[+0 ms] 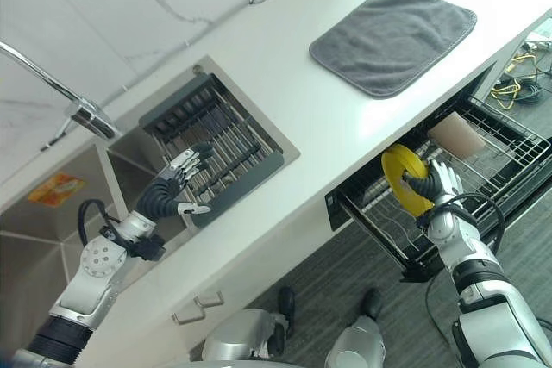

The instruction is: Place the dishes in the dishwasher.

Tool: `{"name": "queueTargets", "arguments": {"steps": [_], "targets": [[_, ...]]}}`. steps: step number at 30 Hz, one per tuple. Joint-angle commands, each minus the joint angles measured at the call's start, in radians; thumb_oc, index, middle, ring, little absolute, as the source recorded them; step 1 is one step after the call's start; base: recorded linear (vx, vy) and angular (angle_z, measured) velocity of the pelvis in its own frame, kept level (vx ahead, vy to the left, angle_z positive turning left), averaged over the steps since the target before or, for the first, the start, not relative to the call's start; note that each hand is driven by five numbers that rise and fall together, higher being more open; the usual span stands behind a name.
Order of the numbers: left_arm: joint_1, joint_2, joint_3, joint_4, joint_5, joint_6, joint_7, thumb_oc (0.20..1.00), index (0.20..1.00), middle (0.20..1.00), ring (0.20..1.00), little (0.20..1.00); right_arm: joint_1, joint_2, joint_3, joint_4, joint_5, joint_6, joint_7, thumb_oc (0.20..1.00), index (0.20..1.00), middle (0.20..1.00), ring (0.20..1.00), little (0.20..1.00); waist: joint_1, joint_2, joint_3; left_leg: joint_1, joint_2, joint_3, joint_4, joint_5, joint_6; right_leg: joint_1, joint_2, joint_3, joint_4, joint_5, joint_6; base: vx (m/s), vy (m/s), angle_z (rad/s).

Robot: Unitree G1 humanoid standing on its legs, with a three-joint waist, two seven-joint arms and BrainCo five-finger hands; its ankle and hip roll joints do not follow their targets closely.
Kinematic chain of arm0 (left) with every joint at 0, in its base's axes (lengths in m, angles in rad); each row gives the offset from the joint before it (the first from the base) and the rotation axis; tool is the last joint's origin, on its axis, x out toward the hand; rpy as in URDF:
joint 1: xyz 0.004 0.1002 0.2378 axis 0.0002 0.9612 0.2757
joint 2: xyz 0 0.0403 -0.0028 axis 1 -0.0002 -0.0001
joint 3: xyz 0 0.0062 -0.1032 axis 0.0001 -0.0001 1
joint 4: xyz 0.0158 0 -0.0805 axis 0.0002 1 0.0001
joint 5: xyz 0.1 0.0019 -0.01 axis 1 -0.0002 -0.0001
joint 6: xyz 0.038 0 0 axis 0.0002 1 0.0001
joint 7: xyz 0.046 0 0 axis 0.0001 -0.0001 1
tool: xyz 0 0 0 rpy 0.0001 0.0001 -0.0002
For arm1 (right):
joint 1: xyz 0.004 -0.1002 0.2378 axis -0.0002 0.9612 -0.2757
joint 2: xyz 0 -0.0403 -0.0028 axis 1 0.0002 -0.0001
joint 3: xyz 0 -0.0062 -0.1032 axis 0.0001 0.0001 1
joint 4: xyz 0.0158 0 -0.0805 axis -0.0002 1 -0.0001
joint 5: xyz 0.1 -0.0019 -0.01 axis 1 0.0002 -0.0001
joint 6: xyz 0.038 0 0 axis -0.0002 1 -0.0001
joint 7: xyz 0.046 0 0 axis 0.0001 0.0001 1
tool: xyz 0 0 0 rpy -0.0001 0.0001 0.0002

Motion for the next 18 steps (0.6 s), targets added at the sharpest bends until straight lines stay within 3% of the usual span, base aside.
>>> {"name": "queueTargets", "arguments": {"steps": [1, 7, 8, 10, 11, 14, 15, 18], "targets": [[-0.05, 0.034, 0.007, -0.028, -0.05, -0.09, 0.013, 1.0, 1.0, 1.0, 1.0, 1.0, -0.14, -0.019, 0.07, -0.006, -0.092, -0.021, -0.024, 0.2, 0.2, 0.2, 0.2, 0.2, 0.034, -0.041, -0.015, -0.099, -0.006, -0.098, 0.122, -0.115, -0.031, 0.012, -0.061, 0.054, 0.159, -0.187, 0.073, -0.17, -0.107, 0.08], [-0.12, 0.071, -0.007, 0.0, -0.051, -0.114, 0.016, 1.0, 1.0, 1.0, 1.0, 1.0, -0.215, -0.066, 0.231, 0.038, -0.287, -0.034, -0.054, 0.2, 0.2, 0.2, 0.2, 0.2, 0.053, -0.063, 0.026, -0.156, -0.003, -0.111, 0.15, -0.112, -0.029, -0.03, -0.06, 0.053, 0.174, -0.177, 0.079, -0.14, -0.105, 0.07], [-0.141, 0.092, -0.006, 0.007, -0.063, -0.118, 0.014, 1.0, 1.0, 1.0, 1.0, 1.0, -0.251, -0.09, 0.291, 0.034, -0.372, -0.038, -0.084, 0.2, 0.2, 0.2, 0.2, 0.2, 0.06, -0.07, 0.038, -0.173, -0.001, -0.113, 0.158, -0.11, -0.029, -0.041, -0.058, 0.053, 0.174, -0.173, 0.082, -0.11, -0.105, 0.09], [-0.152, 0.102, -0.007, 0.015, -0.07, -0.127, 0.011, 1.0, 1.0, 1.0, 1.0, 1.0, -0.268, -0.102, 0.318, 0.029, -0.386, -0.028, -0.115, 0.2, 0.2, 0.2, 0.2, 0.2, 0.063, -0.072, 0.046, -0.181, 0.0, -0.114, 0.161, -0.108, -0.029, -0.049, -0.057, 0.053, 0.175, -0.17, 0.084, -0.1, -0.085, 0.07], [-0.169, 0.109, -0.009, 0.026, -0.073, -0.136, 0.011, 1.0, 1.0, 1.0, 1.0, 1.0, -0.292, -0.11, 0.343, 0.027, -0.428, 0.023, -0.235, 0.2, 0.2, 0.2, 0.2, 0.2, 0.066, -0.075, 0.054, -0.196, 0.001, -0.114, 0.166, -0.106, -0.028, -0.062, -0.055, 0.054, 0.178, -0.167, 0.087, -0.13, -0.079, 0.06], [-0.204, 0.124, -0.012, 0.042, -0.089, -0.156, 0.013, 1.0, 1.0, 1.0, 1.0, 1.0, -0.35, -0.115, 0.362, 0.028, -0.485, 0.105, -0.4, 0.2, 0.2, 0.2, 0.2, 0.2, 0.07, -0.073, 0.073, -0.232, 0.0, -0.112, 0.178, -0.102, -0.025, -0.098, -0.053, 0.059, 0.186, -0.162, 0.09, -0.19, -0.036, 0.03], [-0.238, 0.122, -0.02, 0.054, -0.086, -0.171, 0.033, 1.0, 1.0, 1.0, 1.0, 1.0, -0.38, -0.108, 0.359, 0.026, -0.534, 0.185, -0.554, 0.2, 0.2, 0.2, 0.2, 0.2, 0.067, -0.068, 0.092, -0.27, -0.004, -0.11, 0.182, -0.097, -0.02, -0.14, -0.046, 0.067, 0.195, -0.16, 0.091, -0.28, 0.006, 0.01], [-0.265, 0.125, -0.026, 0.065, -0.089, -0.178, 0.041, 1.0, 1.0, 1.0, 1.0, 1.0, -0.4, -0.113, 0.357, 0.044, -0.54, 0.247, -0.652, 0.2, 0.2, 0.2, 0.2, 0.2, 0.065, -0.063, 0.102, -0.297, -0.006, -0.11, 0.181, -0.091, -0.018, -0.176, -0.046, 0.071, 0.204, -0.158, 0.092, -0.14, 0.014, -0.01]]}}
